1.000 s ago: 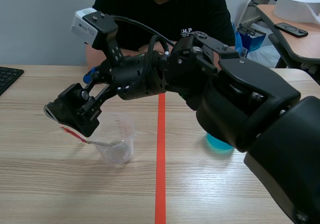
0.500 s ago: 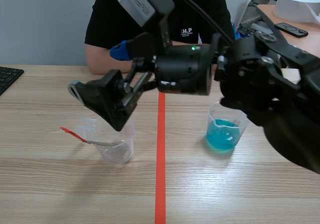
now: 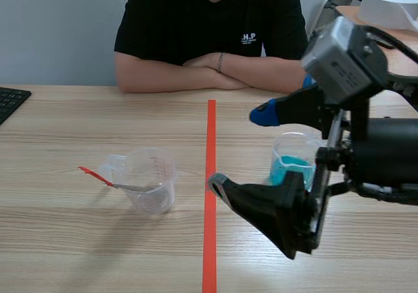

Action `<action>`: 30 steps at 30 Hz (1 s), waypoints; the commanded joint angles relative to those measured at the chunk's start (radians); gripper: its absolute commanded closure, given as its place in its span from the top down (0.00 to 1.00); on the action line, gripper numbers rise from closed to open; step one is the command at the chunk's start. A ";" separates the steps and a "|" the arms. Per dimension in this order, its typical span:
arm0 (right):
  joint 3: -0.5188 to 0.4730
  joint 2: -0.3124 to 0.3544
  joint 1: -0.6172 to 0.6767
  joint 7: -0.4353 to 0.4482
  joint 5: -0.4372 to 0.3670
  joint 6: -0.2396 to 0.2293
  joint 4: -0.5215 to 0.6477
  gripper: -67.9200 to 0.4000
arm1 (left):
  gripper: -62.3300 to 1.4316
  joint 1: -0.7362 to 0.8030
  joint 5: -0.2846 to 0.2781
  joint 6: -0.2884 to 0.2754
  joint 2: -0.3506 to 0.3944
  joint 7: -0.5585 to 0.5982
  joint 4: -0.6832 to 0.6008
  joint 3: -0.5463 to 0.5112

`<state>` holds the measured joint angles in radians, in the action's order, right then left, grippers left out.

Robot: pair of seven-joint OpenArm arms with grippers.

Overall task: Do the redox reaction experiment.
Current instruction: 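Return to the home posture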

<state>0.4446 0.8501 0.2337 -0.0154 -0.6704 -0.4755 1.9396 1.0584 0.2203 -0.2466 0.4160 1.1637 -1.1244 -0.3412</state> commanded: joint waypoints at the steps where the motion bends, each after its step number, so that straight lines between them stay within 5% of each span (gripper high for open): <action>1: -0.036 0.011 0.049 0.019 -0.011 0.013 0.026 1.00 | 0.69 0.042 -0.006 -0.002 0.000 0.023 -0.029 -0.008; 11: -0.283 0.022 0.449 0.018 0.039 0.013 0.169 1.00 | 1.00 0.243 -0.006 0.055 0.000 0.025 -0.149 -0.008; 17: -0.350 0.022 0.500 -0.008 0.038 0.013 0.186 1.00 | 1.00 0.258 0.000 0.074 -0.036 0.055 -0.192 -0.008; 25: -0.370 0.022 0.500 -0.011 0.039 0.013 0.186 1.00 | 1.00 0.258 0.113 0.080 -0.119 0.073 -0.209 -0.008; 30: -0.370 0.022 0.500 -0.014 0.042 0.013 0.185 1.00 | 1.00 0.258 0.116 0.080 -0.127 0.082 -0.212 -0.007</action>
<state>0.0795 0.8726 0.7460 -0.0391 -0.6205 -0.4603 2.1204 1.3144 0.3470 -0.1654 0.2859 1.2243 -1.3277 -0.3473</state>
